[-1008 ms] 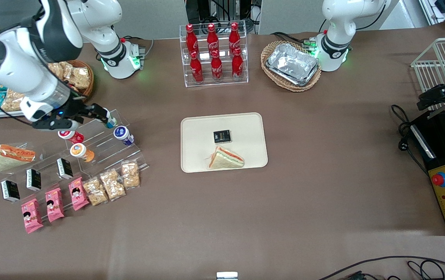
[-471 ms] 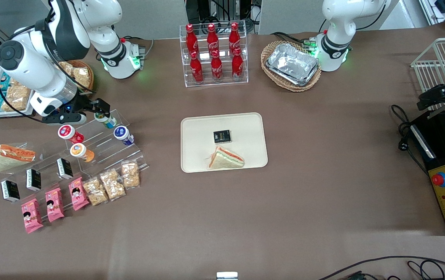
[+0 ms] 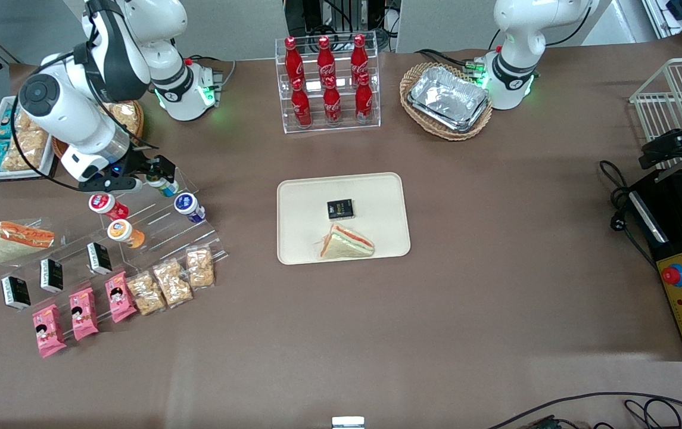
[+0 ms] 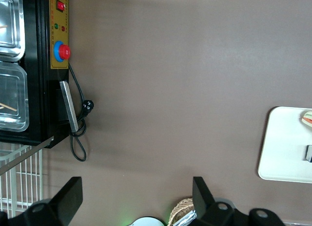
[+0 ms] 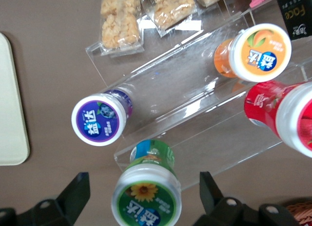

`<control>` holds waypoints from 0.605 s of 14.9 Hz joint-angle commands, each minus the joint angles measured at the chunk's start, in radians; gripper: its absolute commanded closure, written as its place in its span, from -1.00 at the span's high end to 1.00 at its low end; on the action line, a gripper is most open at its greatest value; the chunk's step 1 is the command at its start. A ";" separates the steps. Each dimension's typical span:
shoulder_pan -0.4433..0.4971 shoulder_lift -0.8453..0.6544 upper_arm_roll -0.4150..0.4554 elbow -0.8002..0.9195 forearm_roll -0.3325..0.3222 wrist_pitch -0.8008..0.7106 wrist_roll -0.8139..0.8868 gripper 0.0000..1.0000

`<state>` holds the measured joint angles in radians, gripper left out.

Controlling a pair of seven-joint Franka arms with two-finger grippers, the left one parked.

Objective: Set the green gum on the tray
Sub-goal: 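Lower the right gripper and grasp the green-labelled gum bottle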

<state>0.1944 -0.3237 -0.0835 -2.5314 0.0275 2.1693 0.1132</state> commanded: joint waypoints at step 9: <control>-0.003 0.015 -0.001 -0.017 0.000 0.020 0.000 -0.25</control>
<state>0.1941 -0.3123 -0.0836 -2.5467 0.0273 2.1735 0.1139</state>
